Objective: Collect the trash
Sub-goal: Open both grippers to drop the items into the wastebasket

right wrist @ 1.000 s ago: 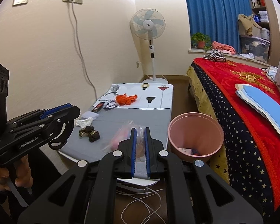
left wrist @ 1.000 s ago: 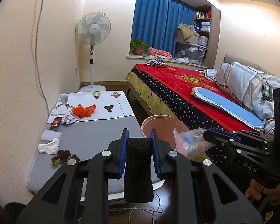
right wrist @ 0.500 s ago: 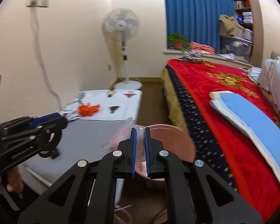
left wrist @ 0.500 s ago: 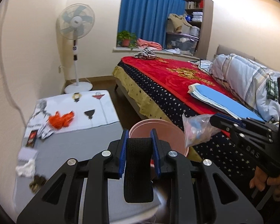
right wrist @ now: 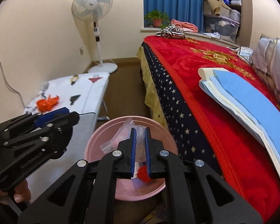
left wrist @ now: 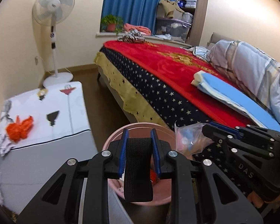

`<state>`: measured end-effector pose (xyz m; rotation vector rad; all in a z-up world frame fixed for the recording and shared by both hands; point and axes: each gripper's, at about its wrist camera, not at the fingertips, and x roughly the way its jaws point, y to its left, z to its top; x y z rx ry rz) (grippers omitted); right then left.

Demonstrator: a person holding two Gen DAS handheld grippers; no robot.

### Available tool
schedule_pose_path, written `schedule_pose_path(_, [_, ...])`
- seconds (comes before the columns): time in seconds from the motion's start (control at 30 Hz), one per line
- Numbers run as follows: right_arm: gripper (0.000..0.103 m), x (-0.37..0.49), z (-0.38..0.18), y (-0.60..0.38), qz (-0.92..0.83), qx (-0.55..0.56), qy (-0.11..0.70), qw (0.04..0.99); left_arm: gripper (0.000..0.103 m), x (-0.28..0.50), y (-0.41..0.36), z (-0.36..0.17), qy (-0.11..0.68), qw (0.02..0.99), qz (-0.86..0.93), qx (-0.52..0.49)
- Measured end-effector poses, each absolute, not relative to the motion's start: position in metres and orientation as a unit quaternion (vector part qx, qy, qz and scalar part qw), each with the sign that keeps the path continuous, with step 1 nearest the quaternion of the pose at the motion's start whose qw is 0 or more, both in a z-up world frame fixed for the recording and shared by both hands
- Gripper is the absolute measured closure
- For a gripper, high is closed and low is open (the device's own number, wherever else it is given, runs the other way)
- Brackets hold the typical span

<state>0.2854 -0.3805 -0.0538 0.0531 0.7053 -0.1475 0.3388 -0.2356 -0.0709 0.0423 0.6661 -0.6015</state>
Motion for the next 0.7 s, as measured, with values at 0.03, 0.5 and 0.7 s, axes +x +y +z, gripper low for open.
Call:
schedule_pose_path(0.03, [0.093,0.291,-0.057,-0.381,-0.074,0.019,0.347,0.935,0.079,0.345,-0.239,-0.076,0.326,0.899,-0.290,0.020])
schedule_pose_path(0.5, [0.089,0.334,-0.101,-0.402,-0.101,0.024,0.391,0.915,0.058,0.395,-0.269,-0.129,0.364,0.894,-0.259,0.043])
schedule_pose_path(0.7, [0.034,0.337,-0.108,-0.401,-0.111,0.020,0.396,0.911,0.011,0.401,-0.262,-0.131,0.356,0.909,-0.210,0.050])
